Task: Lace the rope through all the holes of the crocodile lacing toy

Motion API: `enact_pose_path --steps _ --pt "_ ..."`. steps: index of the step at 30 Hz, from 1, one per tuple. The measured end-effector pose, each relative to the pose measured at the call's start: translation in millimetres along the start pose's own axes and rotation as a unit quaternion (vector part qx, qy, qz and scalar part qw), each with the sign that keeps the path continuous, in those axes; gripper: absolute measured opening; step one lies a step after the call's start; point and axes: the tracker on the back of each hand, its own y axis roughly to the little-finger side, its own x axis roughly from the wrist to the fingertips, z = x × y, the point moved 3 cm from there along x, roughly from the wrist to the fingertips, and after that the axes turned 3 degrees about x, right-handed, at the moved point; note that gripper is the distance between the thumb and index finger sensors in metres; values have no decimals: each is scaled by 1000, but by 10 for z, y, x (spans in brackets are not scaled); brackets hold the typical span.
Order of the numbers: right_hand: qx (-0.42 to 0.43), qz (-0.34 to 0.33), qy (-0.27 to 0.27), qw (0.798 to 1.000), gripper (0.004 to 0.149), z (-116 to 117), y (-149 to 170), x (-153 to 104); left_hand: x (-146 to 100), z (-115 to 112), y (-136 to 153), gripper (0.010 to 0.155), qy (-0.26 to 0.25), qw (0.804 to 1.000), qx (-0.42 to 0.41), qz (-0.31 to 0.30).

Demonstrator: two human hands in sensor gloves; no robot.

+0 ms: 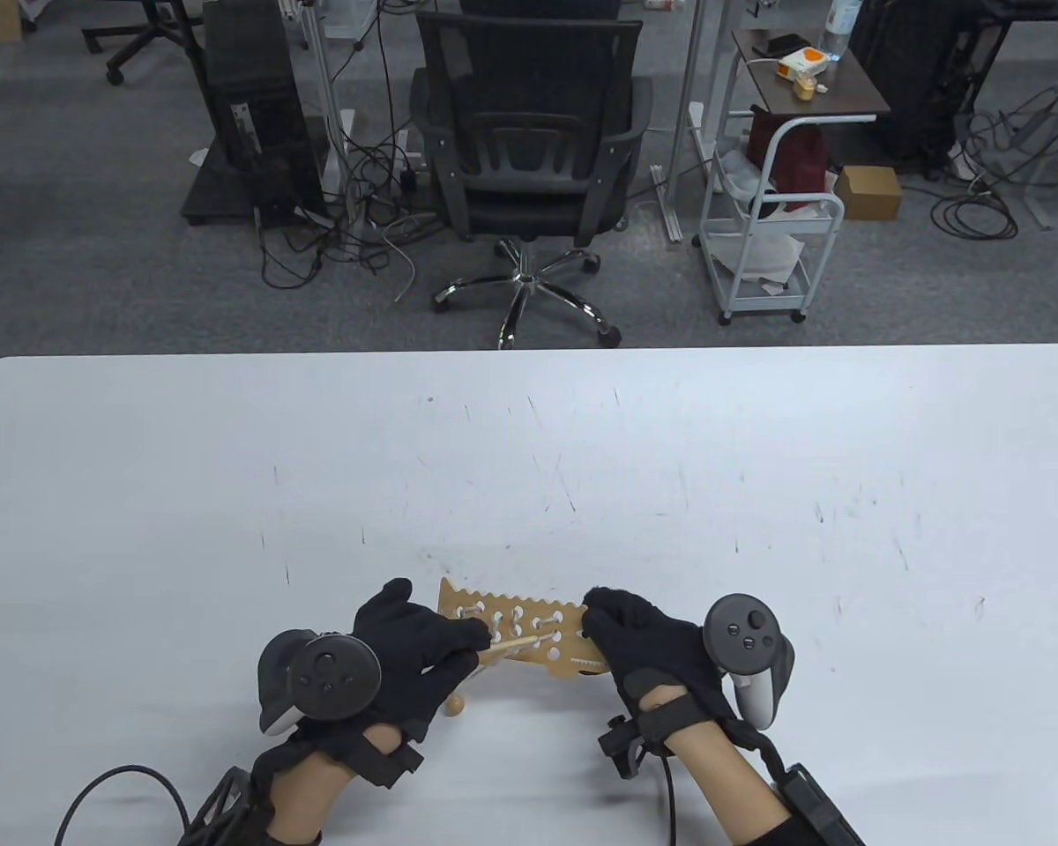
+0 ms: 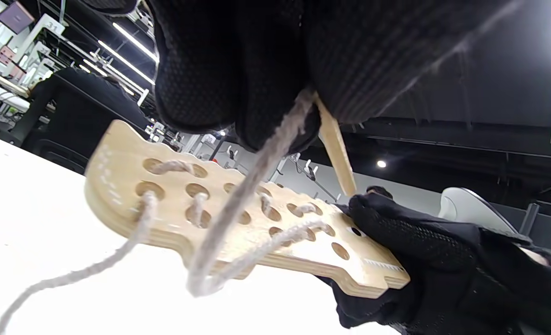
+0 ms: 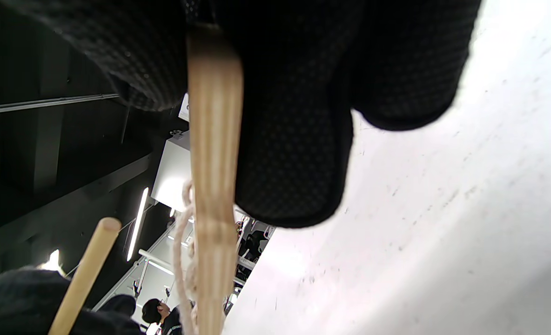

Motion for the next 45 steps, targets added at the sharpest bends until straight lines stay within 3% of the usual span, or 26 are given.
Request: enact_pose_path --steps 16,34,45 --pt "-37 -14 -29 999 47 143 -69 -57 34 -143 -87 38 59 998 -34 -3" --pt "-37 -30 -47 998 49 286 -120 -119 29 -193 -81 43 47 999 -26 3" --pt "-22 -57 -72 996 51 382 -203 -166 26 -306 -20 77 64 997 21 37"
